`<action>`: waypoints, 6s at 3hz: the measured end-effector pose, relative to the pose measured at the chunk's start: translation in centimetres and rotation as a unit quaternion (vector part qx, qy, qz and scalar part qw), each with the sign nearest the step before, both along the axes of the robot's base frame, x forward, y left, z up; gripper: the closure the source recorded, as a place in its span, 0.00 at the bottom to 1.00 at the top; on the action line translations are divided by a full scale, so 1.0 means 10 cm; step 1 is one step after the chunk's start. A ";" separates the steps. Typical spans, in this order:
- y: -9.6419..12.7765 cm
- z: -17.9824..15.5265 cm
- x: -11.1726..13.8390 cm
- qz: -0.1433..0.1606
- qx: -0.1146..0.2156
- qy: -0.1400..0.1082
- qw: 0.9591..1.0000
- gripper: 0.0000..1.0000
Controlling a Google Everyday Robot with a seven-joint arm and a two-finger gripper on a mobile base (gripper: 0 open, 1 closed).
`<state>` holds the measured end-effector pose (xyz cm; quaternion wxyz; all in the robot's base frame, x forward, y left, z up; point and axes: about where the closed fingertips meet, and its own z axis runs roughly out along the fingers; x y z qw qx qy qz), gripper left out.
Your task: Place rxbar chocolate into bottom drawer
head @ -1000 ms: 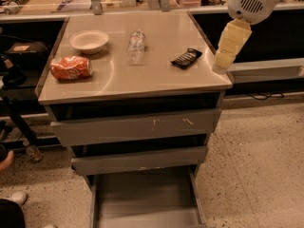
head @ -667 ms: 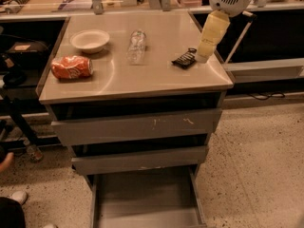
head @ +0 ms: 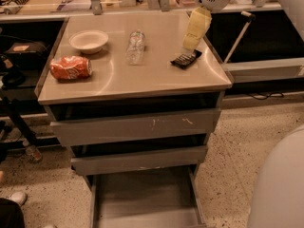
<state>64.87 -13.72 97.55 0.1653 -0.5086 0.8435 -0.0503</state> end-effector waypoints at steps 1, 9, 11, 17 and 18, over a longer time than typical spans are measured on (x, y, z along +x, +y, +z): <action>0.03 -0.17 0.11 -0.012 0.009 0.007 1.000 0.00; -0.25 -1.68 1.28 -0.104 -0.052 0.066 0.991 0.00; -0.23 -1.71 1.33 -0.103 -0.050 0.060 0.992 0.42; -0.59 -1.50 1.11 -0.139 -0.031 0.059 0.988 1.00; -0.90 -1.47 0.78 -0.168 -0.004 0.067 0.984 1.00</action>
Offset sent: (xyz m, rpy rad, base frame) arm 0.0718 -0.0008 -0.0822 -0.0491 0.1214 -0.1904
